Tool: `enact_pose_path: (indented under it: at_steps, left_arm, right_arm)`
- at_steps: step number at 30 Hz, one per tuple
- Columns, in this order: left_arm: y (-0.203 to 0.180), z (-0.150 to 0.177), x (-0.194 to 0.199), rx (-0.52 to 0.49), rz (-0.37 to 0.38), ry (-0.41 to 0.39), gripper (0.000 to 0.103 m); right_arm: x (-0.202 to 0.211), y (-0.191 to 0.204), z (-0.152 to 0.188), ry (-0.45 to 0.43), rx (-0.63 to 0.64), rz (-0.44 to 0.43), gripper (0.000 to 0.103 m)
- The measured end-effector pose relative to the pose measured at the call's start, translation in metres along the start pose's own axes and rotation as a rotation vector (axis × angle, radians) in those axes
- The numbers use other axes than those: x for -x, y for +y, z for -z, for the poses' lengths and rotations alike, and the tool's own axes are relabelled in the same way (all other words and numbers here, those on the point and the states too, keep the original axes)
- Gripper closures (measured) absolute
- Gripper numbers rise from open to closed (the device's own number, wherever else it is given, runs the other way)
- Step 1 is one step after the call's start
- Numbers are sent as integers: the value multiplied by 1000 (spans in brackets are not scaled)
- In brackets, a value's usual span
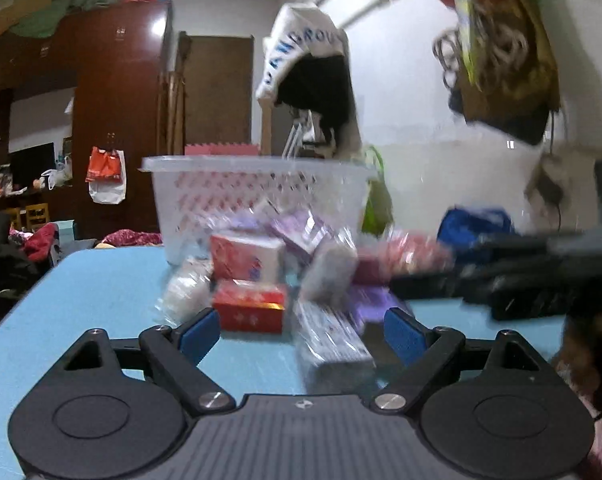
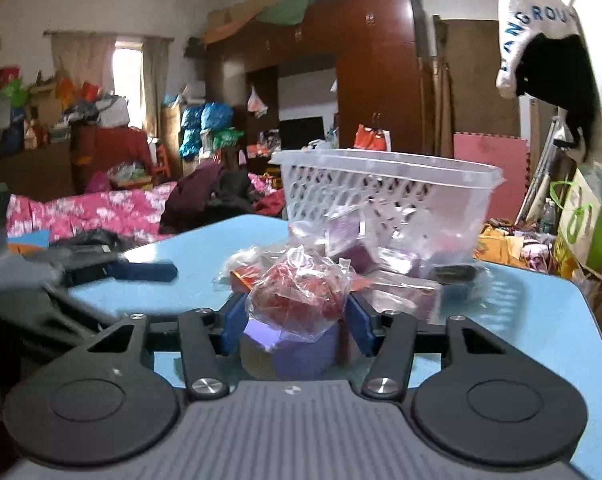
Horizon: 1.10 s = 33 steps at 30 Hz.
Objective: Organize objects
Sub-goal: 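Grasp the red mesh bag with the right tool while the left grasps a bagged white box, then carry both held items over the white basket and open both tools to drop them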
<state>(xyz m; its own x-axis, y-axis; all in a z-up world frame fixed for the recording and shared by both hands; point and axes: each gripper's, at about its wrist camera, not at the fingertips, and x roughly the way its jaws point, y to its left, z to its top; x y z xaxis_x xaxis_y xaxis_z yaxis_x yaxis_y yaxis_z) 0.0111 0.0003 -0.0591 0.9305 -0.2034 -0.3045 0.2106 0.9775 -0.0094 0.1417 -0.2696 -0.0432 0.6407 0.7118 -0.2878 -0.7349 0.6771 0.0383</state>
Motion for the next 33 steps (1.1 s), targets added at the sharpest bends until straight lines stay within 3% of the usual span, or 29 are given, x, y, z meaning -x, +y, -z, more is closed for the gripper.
enact_pose_path:
  at_steps: [3,5,7,9,13,21,33]
  left_arm:
    - [-7,6,-9,-29,-19,18,13]
    - [-10,9,-12,-43,-42,21,23]
    - [-11,11,-13,-59,-52,32,49]
    - [-11,12,-11,-58,-39,32,57]
    - [-16,16,-7,-88,-52,17,58]
    - [0,13,14,-51,-52,-30,58]
    - [40,-24,19,106,16,-138,58]
  right_arm:
    - [7,-11,2,-17,-31,3,46]
    - [11,-17,4,-25,-51,6,46]
    - [14,-23,6,-31,-67,5,46]
    - [15,-27,5,-37,-80,8,46]
    - [17,-28,6,-46,-85,15,46]
    - [21,-32,9,-45,-98,23,46]
    - [19,-35,-17,-75,-68,32,46]
